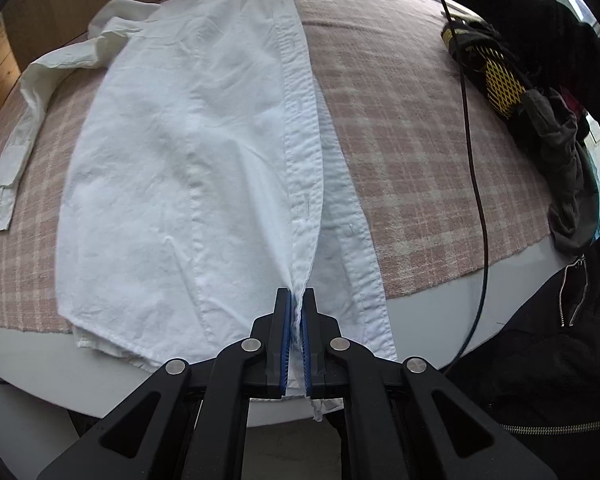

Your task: Fold clothes

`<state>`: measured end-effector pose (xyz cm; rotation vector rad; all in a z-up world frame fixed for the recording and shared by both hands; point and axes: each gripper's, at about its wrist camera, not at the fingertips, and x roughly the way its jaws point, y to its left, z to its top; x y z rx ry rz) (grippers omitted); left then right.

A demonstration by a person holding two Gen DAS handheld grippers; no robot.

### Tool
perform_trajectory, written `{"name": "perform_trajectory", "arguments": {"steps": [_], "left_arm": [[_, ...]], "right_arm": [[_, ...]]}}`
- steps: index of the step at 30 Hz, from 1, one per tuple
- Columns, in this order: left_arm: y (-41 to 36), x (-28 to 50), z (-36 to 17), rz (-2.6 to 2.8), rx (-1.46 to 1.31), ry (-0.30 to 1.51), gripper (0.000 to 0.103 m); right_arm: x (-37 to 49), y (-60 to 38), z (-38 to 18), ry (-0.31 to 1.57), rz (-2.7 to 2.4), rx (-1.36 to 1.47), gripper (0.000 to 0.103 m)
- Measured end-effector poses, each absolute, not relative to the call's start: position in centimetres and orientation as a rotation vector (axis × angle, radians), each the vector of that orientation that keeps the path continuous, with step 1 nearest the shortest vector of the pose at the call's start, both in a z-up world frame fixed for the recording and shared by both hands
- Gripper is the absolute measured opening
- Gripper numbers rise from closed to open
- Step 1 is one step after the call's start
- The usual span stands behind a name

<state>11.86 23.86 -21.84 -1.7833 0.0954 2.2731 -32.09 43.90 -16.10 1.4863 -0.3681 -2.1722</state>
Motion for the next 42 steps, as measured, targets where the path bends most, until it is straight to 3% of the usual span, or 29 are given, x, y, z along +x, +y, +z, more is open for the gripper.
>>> {"name": "perform_trajectory", "arguments": {"steps": [5,14,16,18,20,25,29,36,42], "left_arm": [[23.5,12.2,-20.1,2.374,-1.752,0.1,0.004],[23.3,14.0,-19.0,2.322,-1.748,0.137,0.004],[22.7,13.8,-19.1,2.32,-1.747,0.072,0.004],[22.3,13.7,-18.9,2.315,-1.733,0.016,0.004],[22.3,13.6,-18.7,2.31,-1.72,0.023,0.004],[21.6,13.5,-17.5,2.338,-1.701,0.023,0.004],[20.5,13.6,-15.6,2.383,-1.682,0.045,0.004],[20.2,13.6,-14.7,2.392,-1.68,0.113,0.004],[23.4,13.4,-18.3,2.284,-1.723,0.218,0.005]], "right_arm": [[-32.9,42.8,-13.2,-0.466,-2.13,1.379,0.003],[-32.0,43.0,-15.1,-0.316,-2.142,1.501,0.004],[-31.7,43.0,-15.5,-0.281,-2.143,1.528,0.012],[-30.4,43.5,-16.4,-0.247,-2.138,1.561,0.038],[-28.6,44.4,-17.1,-0.242,-2.153,1.564,0.045],[-23.5,47.9,-19.6,-0.48,-2.088,1.601,0.045],[-20.5,48.0,-21.2,-0.565,-1.968,1.659,0.045],[-20.0,45.7,-21.8,-0.521,-1.974,1.722,0.047],[-21.5,44.8,-22.6,-0.442,-2.061,1.742,0.048]]}}
